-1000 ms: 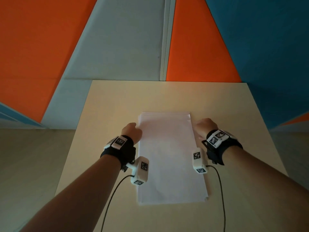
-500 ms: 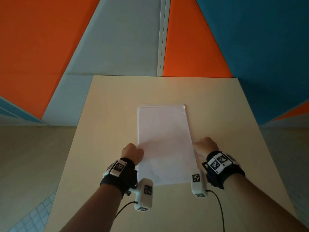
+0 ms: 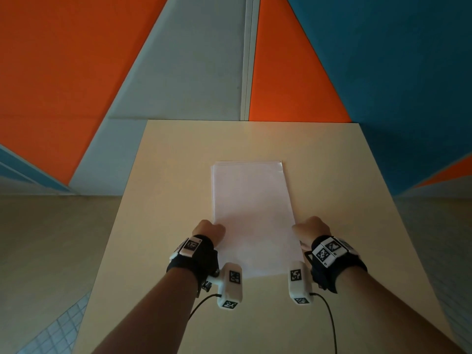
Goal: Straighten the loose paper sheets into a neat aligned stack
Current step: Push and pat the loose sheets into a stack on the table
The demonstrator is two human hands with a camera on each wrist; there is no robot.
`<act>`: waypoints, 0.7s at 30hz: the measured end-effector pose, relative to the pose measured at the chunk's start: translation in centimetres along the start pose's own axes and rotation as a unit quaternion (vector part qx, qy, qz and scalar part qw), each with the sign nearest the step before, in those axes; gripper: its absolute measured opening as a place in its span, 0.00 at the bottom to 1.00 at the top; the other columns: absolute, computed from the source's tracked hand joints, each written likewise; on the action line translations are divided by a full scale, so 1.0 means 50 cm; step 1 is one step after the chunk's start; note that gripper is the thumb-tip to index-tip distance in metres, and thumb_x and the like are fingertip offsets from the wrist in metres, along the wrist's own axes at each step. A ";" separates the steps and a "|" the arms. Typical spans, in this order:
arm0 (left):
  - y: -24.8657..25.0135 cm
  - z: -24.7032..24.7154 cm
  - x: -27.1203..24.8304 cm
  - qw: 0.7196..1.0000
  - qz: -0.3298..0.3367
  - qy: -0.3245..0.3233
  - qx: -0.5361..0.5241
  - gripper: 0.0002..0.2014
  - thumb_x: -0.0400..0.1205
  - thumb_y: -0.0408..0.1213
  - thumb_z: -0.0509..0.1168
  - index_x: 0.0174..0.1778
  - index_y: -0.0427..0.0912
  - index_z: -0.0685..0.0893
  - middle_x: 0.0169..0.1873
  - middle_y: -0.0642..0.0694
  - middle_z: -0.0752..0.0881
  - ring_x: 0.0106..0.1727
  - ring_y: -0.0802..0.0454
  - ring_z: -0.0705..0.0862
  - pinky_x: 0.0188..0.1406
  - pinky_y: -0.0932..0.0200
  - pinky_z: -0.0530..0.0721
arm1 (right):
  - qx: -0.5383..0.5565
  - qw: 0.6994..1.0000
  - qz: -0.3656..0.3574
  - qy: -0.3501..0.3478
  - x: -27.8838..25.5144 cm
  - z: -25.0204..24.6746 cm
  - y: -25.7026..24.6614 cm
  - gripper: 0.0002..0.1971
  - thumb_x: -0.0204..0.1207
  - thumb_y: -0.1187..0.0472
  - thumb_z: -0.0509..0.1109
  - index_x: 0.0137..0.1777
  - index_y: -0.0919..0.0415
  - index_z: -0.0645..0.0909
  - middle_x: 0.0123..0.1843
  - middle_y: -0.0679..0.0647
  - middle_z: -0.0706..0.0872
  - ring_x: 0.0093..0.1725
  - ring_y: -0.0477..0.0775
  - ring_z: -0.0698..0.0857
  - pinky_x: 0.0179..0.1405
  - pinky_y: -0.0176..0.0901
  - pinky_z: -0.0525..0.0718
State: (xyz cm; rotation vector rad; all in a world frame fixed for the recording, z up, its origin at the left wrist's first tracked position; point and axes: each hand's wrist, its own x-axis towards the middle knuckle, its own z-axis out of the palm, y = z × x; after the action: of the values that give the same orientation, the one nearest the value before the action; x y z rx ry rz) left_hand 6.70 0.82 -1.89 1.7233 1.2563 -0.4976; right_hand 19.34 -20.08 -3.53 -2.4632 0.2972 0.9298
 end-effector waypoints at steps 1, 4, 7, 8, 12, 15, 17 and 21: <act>0.001 0.002 0.002 1.000 -0.002 0.002 -0.004 0.22 0.80 0.39 0.62 0.65 0.28 0.77 0.61 0.31 0.84 0.61 0.34 0.85 0.63 0.45 0.84 | -0.002 1.000 0.000 0.001 -0.002 -0.001 -0.002 0.22 0.69 0.61 0.65 0.60 0.72 0.82 0.58 0.69 0.88 0.56 0.70 0.88 0.57 0.57 0.89; 0.000 0.003 0.009 1.000 -0.001 0.003 -0.010 0.23 0.78 0.39 0.63 0.64 0.27 0.79 0.62 0.29 0.85 0.63 0.32 0.85 0.62 0.41 0.83 | -0.020 1.000 0.001 0.009 -0.008 -0.007 -0.009 0.21 0.70 0.60 0.65 0.59 0.73 0.82 0.57 0.69 0.88 0.55 0.69 0.88 0.53 0.52 0.89; -0.001 -0.001 0.021 1.000 -0.006 -0.008 -0.020 0.24 0.76 0.40 0.63 0.65 0.27 0.78 0.63 0.28 0.84 0.64 0.31 0.84 0.64 0.38 0.82 | -0.032 0.999 0.005 0.008 -0.009 -0.010 -0.013 0.20 0.73 0.61 0.65 0.61 0.73 0.81 0.59 0.69 0.87 0.57 0.68 0.87 0.48 0.47 0.84; 0.001 -0.003 0.021 1.000 -0.003 -0.010 -0.021 0.24 0.77 0.39 0.63 0.65 0.27 0.78 0.63 0.28 0.84 0.64 0.31 0.84 0.64 0.40 0.82 | -0.036 0.999 0.008 0.007 -0.007 -0.009 -0.014 0.20 0.73 0.61 0.65 0.62 0.73 0.81 0.59 0.69 0.87 0.57 0.68 0.87 0.46 0.46 0.82; 0.008 0.000 0.023 1.000 0.015 -0.007 -0.010 0.20 0.77 0.37 0.64 0.61 0.29 0.82 0.59 0.31 0.86 0.60 0.34 0.86 0.60 0.44 0.87 | -0.045 0.999 0.005 0.001 -0.004 -0.006 -0.019 0.19 0.73 0.61 0.66 0.60 0.73 0.81 0.58 0.68 0.88 0.56 0.68 0.87 0.47 0.47 0.84; 0.006 0.005 0.035 0.999 0.017 -0.002 -0.030 0.23 0.71 0.40 0.64 0.58 0.30 0.83 0.55 0.32 0.88 0.54 0.34 0.88 0.50 0.47 0.88 | -0.054 0.999 0.003 0.006 0.000 -0.004 -0.019 0.20 0.73 0.61 0.66 0.60 0.73 0.82 0.58 0.68 0.88 0.55 0.67 0.88 0.50 0.48 0.87; -0.004 0.013 0.064 0.999 0.009 -0.001 -0.033 0.26 0.68 0.42 0.65 0.59 0.30 0.82 0.54 0.31 0.88 0.53 0.32 0.88 0.46 0.49 0.87 | -0.058 0.998 0.002 0.009 0.001 -0.004 -0.021 0.19 0.74 0.61 0.67 0.60 0.73 0.82 0.58 0.68 0.88 0.52 0.66 0.87 0.47 0.46 0.85; -0.006 0.005 0.070 0.996 0.000 -0.005 -0.092 0.23 0.64 0.44 0.67 0.52 0.35 0.83 0.48 0.38 0.88 0.51 0.36 0.88 0.55 0.45 0.87 | -0.067 0.998 0.003 0.016 0.006 -0.003 -0.024 0.21 0.74 0.61 0.67 0.63 0.73 0.82 0.61 0.69 0.87 0.60 0.69 0.86 0.51 0.47 0.85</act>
State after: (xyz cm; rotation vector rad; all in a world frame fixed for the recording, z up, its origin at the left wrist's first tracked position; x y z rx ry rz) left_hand 7.86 2.47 -4.79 1.5650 1.2549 -0.3770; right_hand 20.09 -19.12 -3.20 -2.6024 0.2609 0.9421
